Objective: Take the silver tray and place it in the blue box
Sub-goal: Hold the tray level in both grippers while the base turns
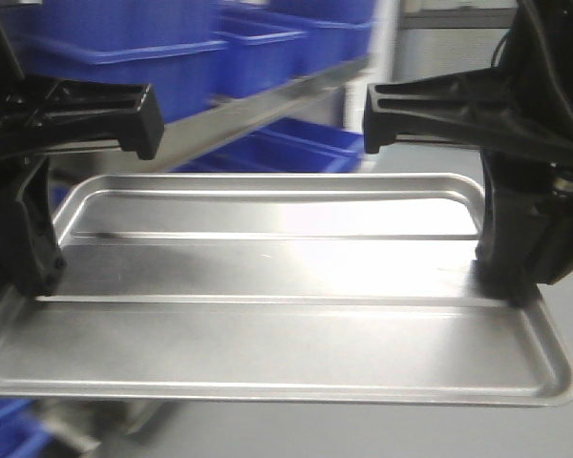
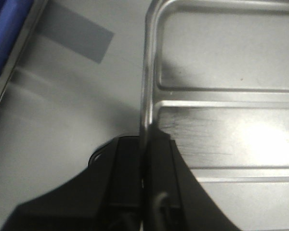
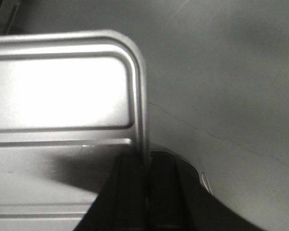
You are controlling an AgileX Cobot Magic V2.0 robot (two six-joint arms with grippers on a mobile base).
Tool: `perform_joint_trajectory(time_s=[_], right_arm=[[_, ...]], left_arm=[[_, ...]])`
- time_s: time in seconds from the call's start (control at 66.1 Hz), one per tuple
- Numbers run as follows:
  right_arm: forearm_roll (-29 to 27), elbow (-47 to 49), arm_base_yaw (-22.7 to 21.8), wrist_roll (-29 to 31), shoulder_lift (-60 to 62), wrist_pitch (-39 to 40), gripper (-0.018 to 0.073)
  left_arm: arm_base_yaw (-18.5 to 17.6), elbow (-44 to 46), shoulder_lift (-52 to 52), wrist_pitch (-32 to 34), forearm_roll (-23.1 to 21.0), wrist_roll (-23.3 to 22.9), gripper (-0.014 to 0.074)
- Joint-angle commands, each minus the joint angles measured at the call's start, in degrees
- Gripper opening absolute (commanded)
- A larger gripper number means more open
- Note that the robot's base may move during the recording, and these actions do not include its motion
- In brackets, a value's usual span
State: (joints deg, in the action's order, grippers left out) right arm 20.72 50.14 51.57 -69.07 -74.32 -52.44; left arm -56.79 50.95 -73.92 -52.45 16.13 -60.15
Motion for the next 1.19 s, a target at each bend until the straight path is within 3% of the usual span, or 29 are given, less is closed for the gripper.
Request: perform_joint_trajectory(time_s=[0.0,1.18], right_arm=[[2.44,1.55,0.05,-0.38,1.64,0.86,0.0049],[2.44,1.55,0.05,-0.38,1.64,0.8,0.0049]], left_arm=[[-0.69,1.33,1.59,0.63,0.77,-0.05,-0.0104],[-0.69,1.33,1.59,0.63,0.77,-0.05,-0.0104]])
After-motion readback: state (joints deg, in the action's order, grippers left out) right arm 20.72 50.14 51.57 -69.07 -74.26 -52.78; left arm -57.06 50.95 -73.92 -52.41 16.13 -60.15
